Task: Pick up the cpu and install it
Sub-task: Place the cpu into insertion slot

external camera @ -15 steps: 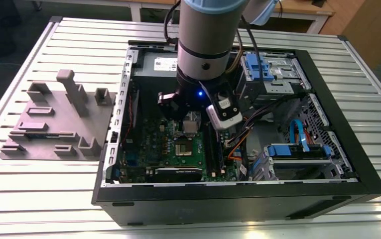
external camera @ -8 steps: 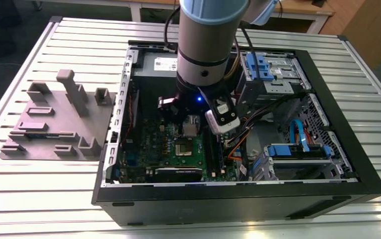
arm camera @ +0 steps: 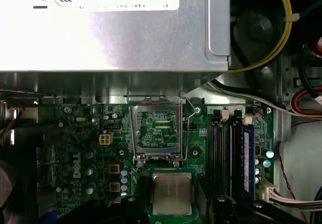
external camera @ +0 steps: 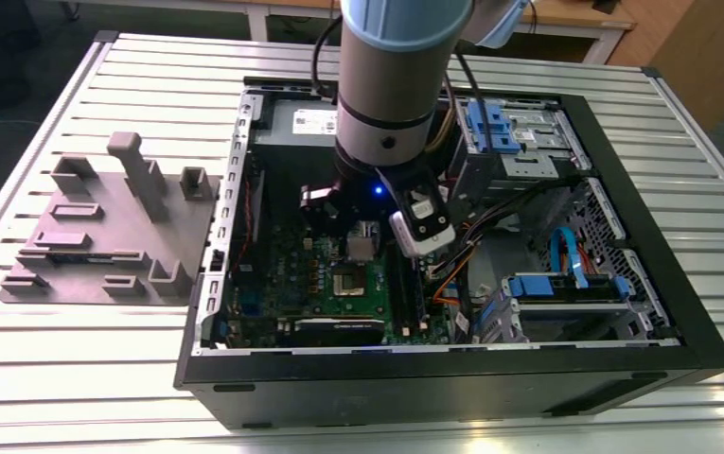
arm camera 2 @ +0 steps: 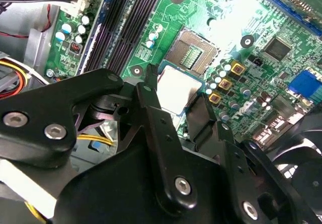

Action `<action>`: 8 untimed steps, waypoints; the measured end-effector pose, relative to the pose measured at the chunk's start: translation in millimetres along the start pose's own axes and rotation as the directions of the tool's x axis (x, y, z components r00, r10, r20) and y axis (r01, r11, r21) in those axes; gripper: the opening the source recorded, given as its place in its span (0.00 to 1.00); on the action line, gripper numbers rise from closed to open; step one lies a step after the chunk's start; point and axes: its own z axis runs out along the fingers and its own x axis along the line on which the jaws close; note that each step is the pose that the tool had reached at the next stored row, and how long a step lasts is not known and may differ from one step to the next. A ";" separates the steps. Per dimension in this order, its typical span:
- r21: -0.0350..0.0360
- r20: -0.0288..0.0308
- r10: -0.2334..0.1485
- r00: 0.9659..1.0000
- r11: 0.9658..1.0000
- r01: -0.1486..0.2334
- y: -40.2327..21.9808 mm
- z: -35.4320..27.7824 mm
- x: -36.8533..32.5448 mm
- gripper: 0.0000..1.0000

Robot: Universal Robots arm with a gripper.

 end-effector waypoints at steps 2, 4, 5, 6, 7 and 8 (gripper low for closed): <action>0.001 0.000 -0.004 1.000 1.000 0.004 -1.6 0.8 -0.1 0.47; 0.002 -0.001 -0.009 1.000 1.000 0.009 -3.5 1.7 -0.1 0.47; 0.002 -0.001 -0.010 1.000 1.000 0.010 -4.7 2.4 -0.1 0.47; 0.002 -0.001 -0.010 1.000 1.000 0.010 -5.4 3.8 -0.1 0.47; 0.002 -0.001 -0.010 1.000 1.000 0.010 -5.6 5.5 0.0 0.47; 0.002 -0.001 -0.010 1.000 1.000 0.010 -5.9 7.3 0.1 0.47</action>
